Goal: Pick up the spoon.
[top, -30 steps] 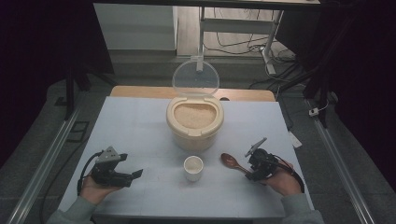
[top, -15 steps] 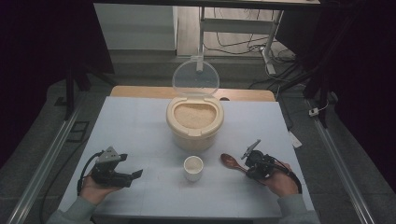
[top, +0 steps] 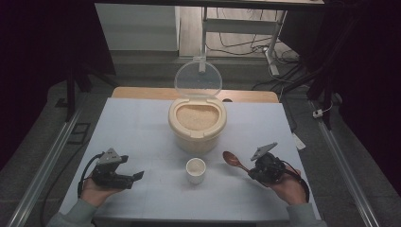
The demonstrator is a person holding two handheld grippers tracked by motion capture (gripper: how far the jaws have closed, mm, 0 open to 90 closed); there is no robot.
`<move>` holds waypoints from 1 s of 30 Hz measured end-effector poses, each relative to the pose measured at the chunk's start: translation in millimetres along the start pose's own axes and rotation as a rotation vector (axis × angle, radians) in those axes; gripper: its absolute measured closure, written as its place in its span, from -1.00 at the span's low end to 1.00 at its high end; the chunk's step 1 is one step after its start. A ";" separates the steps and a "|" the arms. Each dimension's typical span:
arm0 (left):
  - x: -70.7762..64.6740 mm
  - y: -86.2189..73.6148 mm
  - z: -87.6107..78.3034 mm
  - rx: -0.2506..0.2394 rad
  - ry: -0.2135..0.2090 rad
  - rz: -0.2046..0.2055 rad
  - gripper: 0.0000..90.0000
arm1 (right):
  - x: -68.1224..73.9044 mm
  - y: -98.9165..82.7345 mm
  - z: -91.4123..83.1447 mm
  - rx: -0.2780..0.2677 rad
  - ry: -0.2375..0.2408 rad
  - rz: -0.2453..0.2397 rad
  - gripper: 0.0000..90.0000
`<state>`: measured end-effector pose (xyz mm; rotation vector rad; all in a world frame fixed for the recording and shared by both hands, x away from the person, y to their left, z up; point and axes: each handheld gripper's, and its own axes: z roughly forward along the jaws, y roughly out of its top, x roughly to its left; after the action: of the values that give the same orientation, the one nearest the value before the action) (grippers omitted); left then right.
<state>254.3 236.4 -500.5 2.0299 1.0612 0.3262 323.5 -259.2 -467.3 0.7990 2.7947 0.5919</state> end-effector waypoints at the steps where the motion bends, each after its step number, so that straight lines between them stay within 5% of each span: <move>1: 0.0 0.0 0.0 0.000 0.000 0.000 -0.76 | 0.0 0.0 0.0 0.000 0.000 0.000 0.78; 13: 0.9 -0.2 0.2 0.008 -0.001 -0.001 -0.76 | 17.6 8.5 -25.7 -0.104 0.013 -0.093 0.78; 30: 0.8 0.0 0.3 0.012 -0.011 0.001 -0.75 | 32.4 22.0 -30.3 -0.120 0.031 -0.168 0.78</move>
<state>254.9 236.8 -500.8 2.0405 1.0578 0.3095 298.4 -234.6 -432.6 0.5302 2.7858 0.7391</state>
